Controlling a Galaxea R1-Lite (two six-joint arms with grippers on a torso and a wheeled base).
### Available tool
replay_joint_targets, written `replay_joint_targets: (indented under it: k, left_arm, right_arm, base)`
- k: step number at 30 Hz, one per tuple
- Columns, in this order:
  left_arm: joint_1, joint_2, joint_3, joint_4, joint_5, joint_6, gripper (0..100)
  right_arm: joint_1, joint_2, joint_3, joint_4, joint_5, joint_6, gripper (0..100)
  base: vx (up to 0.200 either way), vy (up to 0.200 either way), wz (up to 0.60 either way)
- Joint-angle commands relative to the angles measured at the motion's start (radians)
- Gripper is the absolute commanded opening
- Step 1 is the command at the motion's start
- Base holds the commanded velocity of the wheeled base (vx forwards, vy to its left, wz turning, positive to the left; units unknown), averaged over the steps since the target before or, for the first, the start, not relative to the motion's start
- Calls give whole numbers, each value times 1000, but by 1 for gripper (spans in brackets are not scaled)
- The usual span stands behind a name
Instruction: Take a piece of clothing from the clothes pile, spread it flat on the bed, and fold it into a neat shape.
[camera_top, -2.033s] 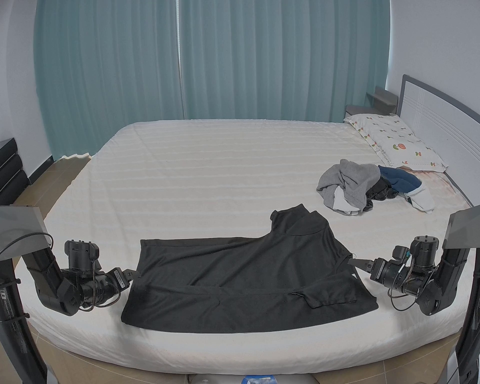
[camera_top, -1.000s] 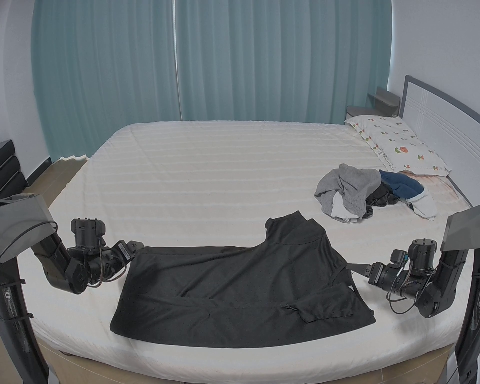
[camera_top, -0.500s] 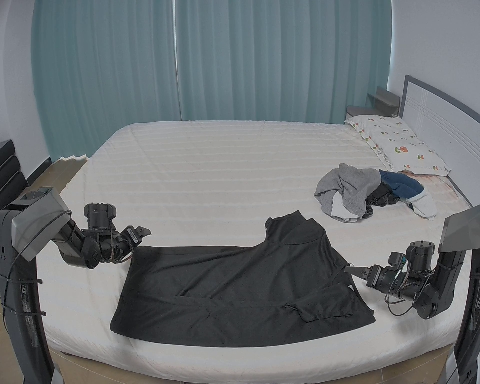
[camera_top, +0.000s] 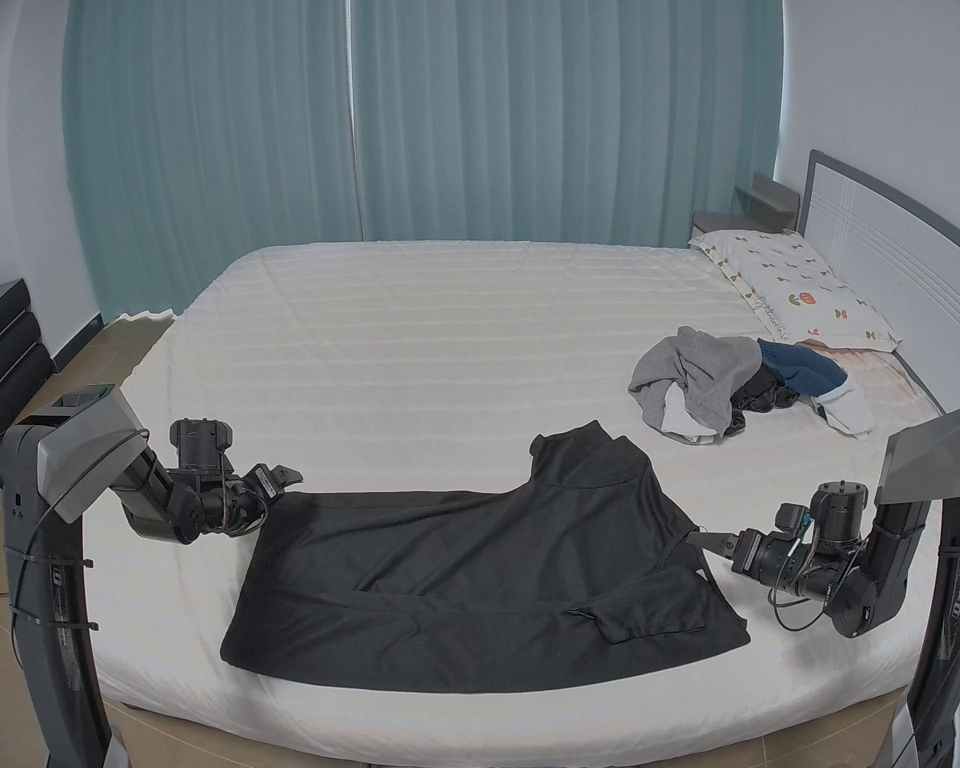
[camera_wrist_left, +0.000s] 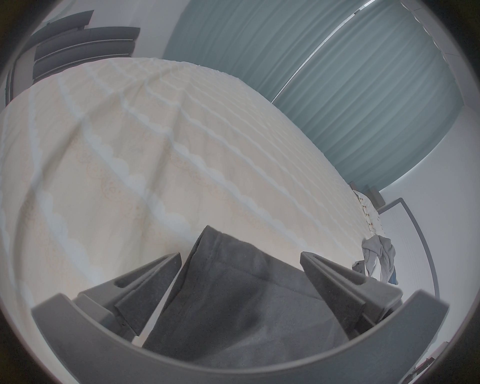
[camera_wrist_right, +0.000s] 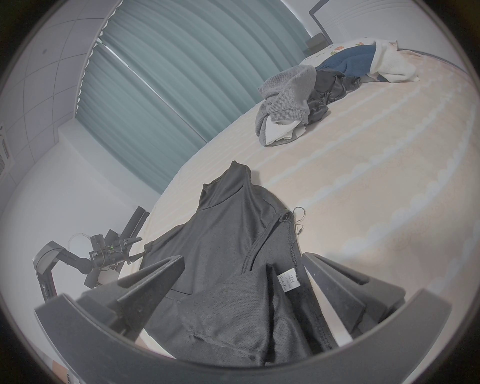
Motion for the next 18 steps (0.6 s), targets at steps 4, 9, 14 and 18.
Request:
replay_joint_targets:
  k: [4, 9, 14, 18]
  left_arm:
    - [-6, 35, -32, 0, 1, 0, 0]
    - [-8, 44, -47, -5, 13, -4, 0]
    - [-1, 43, -53, -8, 50, -17, 0]
    - [-1, 49, -90, -9, 105, -63, 0]
  right_arm:
    - [0, 2, -4, 0, 0, -1, 100]
    - [-1, 16, -5, 0, -3, -10, 100]
    - [-12, -14, -51, 21, -1, -57, 100]
    - [-15, -14, -157, 115, -3, -55, 100]
  base:
    - [0, 0, 0]
    - [0, 0, 0]
    - [0, 0, 0]
    - [0, 0, 0]
